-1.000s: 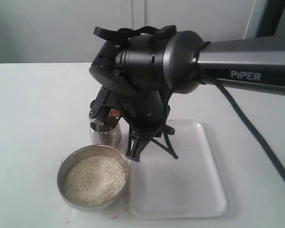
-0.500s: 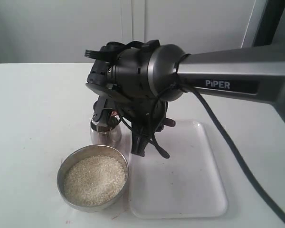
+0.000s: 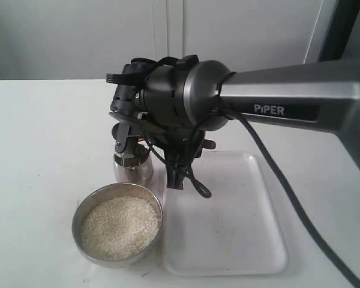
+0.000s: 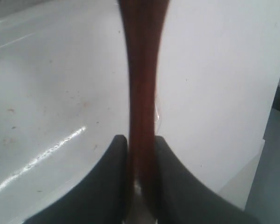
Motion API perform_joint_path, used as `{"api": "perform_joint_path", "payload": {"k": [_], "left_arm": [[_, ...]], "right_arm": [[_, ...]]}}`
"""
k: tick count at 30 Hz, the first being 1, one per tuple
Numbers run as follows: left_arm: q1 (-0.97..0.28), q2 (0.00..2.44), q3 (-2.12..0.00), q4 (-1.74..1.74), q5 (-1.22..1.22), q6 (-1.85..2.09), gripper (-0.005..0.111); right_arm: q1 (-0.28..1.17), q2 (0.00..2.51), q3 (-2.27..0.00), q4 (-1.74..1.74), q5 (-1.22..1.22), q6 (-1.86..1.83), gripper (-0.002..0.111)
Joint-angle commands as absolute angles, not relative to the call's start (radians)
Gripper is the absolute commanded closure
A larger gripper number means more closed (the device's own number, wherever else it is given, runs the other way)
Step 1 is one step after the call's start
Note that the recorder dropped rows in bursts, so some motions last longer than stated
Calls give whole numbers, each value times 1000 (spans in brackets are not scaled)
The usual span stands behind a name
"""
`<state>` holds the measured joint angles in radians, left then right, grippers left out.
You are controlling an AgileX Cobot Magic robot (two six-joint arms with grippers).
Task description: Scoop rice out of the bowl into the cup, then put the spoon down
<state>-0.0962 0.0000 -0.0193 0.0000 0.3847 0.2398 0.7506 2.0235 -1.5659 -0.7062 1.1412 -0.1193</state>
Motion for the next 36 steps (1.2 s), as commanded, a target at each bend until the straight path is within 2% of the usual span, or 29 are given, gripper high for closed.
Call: {"api": "perform_joint_path", "payload": {"k": [1, 36], "left_arm": [[-101, 0, -10, -6, 434, 235, 92], [-101, 0, -10, -6, 434, 235, 92]], "right_arm": [[747, 2034, -1569, -747, 1136, -134, 108], [751, 2083, -1568, -1056, 1159, -245, 108]]}}
